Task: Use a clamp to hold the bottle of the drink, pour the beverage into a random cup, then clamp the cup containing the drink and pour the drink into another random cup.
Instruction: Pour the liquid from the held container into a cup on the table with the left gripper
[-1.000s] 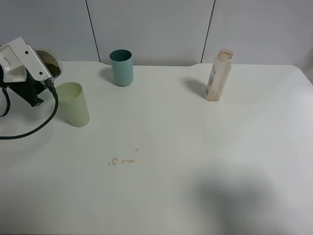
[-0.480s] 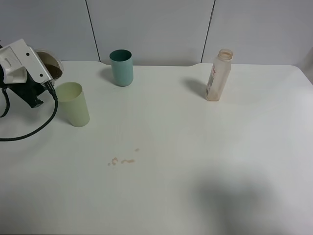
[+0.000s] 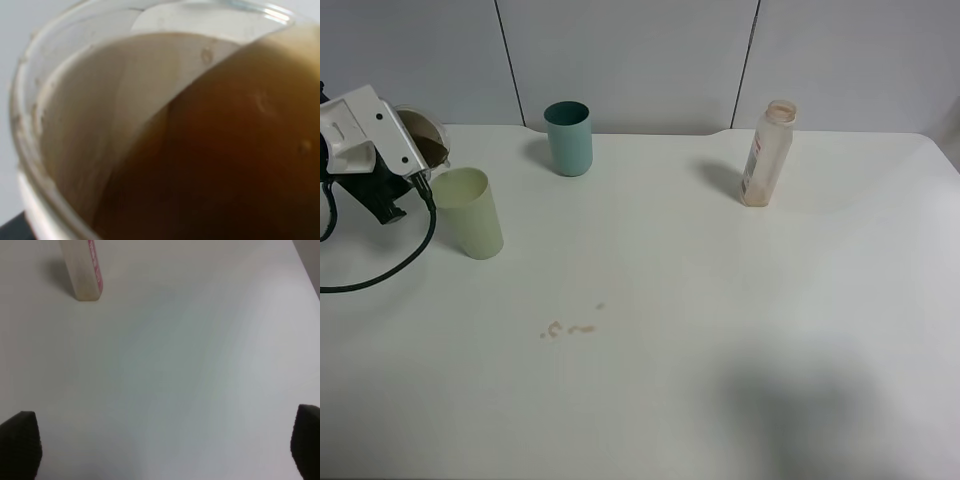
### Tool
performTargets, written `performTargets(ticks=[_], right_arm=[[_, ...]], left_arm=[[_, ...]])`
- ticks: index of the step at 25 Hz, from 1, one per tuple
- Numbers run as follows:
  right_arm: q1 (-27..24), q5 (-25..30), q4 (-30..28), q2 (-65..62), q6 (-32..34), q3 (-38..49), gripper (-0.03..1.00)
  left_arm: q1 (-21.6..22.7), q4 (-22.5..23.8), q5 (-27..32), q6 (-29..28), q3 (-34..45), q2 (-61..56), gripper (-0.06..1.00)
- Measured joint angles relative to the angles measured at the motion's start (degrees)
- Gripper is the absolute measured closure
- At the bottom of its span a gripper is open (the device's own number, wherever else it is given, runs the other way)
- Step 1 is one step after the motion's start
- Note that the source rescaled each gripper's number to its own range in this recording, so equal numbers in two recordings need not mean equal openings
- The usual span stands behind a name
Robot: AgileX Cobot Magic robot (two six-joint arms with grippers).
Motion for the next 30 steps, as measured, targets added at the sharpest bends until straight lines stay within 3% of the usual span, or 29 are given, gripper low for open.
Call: performTargets(ticks=[30], right_arm=[[0.00, 0.00, 0.00, 0.00, 0.00, 0.00, -0.03]], left_arm=[[0.00, 0.91, 2.79, 6.64, 0.00, 0.00, 0.92]])
